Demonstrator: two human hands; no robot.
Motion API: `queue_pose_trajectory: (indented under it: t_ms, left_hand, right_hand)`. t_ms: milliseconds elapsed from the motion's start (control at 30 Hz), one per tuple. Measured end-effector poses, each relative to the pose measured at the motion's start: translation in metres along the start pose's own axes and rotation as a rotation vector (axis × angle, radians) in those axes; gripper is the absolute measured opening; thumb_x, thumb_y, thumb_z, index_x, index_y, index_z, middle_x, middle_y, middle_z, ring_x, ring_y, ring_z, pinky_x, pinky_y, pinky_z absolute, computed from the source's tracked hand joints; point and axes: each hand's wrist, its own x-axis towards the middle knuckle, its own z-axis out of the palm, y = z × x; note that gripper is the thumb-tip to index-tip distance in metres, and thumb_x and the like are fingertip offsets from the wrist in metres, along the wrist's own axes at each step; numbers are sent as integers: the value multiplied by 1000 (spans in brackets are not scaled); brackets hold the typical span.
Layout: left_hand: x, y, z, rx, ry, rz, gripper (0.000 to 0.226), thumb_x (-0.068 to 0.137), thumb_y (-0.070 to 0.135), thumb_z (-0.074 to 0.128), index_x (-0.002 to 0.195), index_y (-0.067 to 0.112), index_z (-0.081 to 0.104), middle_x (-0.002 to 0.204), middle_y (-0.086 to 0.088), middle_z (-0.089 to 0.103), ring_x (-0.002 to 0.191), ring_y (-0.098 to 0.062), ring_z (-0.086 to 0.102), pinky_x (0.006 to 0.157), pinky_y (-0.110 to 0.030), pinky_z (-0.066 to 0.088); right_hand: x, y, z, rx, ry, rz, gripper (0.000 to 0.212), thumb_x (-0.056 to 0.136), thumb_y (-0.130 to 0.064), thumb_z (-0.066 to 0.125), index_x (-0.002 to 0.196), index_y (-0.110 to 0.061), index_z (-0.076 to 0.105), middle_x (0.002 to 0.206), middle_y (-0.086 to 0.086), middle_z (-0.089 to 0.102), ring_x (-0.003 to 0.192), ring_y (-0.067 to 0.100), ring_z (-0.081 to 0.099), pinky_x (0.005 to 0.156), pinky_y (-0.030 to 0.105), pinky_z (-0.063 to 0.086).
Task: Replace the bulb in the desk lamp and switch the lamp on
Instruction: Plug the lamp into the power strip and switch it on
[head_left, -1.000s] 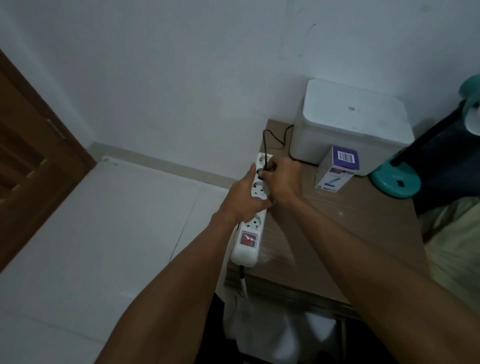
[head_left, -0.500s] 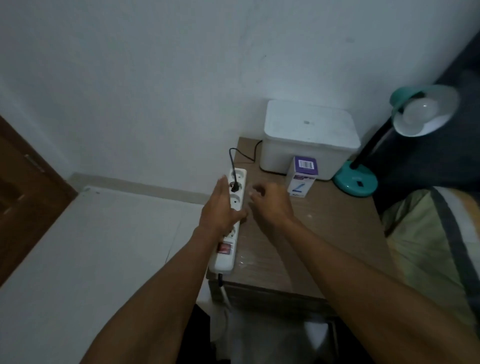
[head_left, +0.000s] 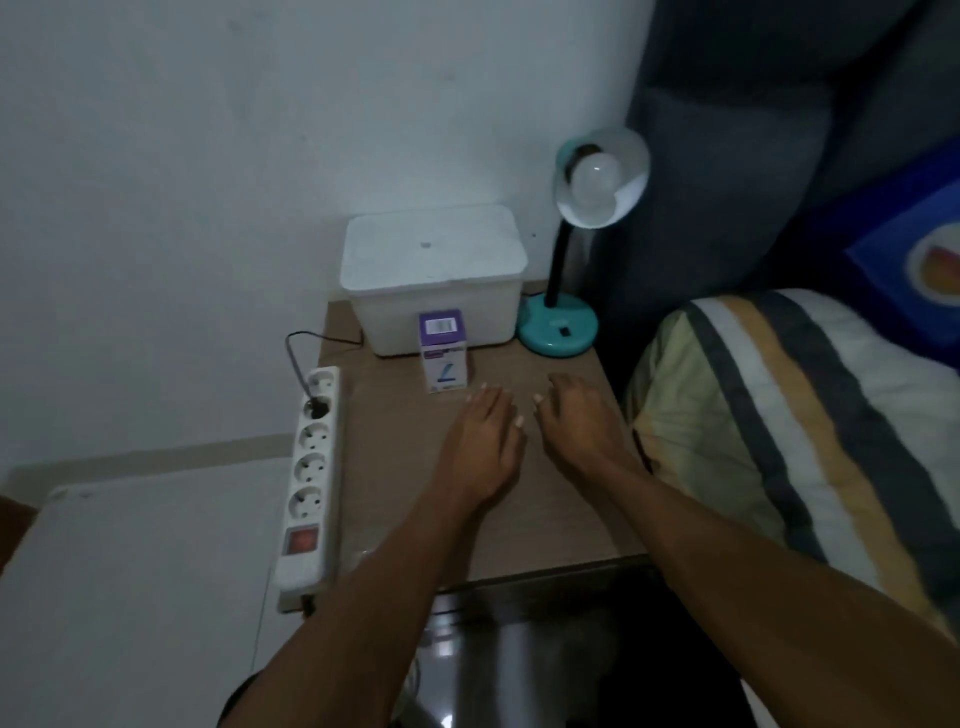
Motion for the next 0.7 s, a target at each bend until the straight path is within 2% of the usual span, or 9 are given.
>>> queue_pose_trajectory:
  t_ms: [67, 133, 167, 233, 300, 433, 600, 700]
  left_hand:
    - [24, 6, 20, 2, -57, 19, 52, 109, 35, 35, 148, 6, 51, 154, -19, 49, 150, -32, 38, 128, -34, 13]
    - [50, 4, 40, 18, -112, 36, 61, 107, 43, 24, 143, 4, 54, 152, -21, 51, 149, -34, 39, 128, -47, 22]
    - [62, 2, 49, 33, -125, 45, 63, 107, 45, 22, 142, 3, 54, 152, -22, 51, 149, -35, 39, 126, -49, 25]
    - [83, 3, 58, 53, -145, 45, 66, 107, 45, 21, 147, 1, 50, 157, -25, 45, 152, -37, 34, 127, -52, 23]
    - [101, 4, 62, 71, -147, 32, 73, 106, 47, 17, 156, -2, 37, 165, -25, 31, 157, -37, 22, 130, -48, 14]
    - [133, -4, 70, 111, -157, 79, 79, 103, 53, 9, 162, 2, 21, 171, -17, 15, 161, -28, 9, 131, -42, 6]
    - [142, -23, 84, 120, -129, 119, 70, 107, 46, 17, 162, 3, 23, 171, -17, 18, 160, -27, 12, 131, -42, 10]
    - [142, -25, 87, 103, -101, 127, 65, 108, 41, 22, 161, 2, 27, 169, -18, 22, 160, -29, 15, 130, -39, 9]
  right_hand:
    - [13, 26, -2, -26, 14, 0, 43, 102, -30, 49, 128, 2, 60, 124, 22, 65, 112, 34, 60, 95, 38, 49]
    - [26, 45, 0, -27, 22, 11, 44, 103, -32, 43, 119, 4, 63, 120, 22, 65, 111, 35, 60, 95, 39, 48]
    - [33, 52, 1, -26, 23, 4, 49, 103, -35, 37, 120, 4, 62, 123, 23, 64, 116, 36, 59, 100, 41, 47]
    - [47, 62, 6, -47, 24, -23, 56, 104, -34, 33, 137, 7, 53, 141, 26, 54, 134, 39, 48, 113, 47, 38]
    - [61, 68, 9, -76, 6, -56, 55, 105, -29, 34, 147, 7, 40, 153, 26, 41, 146, 38, 35, 120, 50, 28]
    - [87, 77, 15, -66, -20, -119, 55, 106, -26, 30, 154, 0, 29, 162, 20, 26, 153, 32, 20, 125, 46, 15]
    - [97, 89, 29, -43, 32, -151, 52, 106, -23, 38, 155, -6, 32, 162, 17, 29, 152, 32, 24, 124, 49, 21]
    - [98, 90, 35, -47, 66, -150, 54, 105, -30, 30, 155, -11, 35, 159, 19, 34, 149, 36, 30, 121, 48, 26]
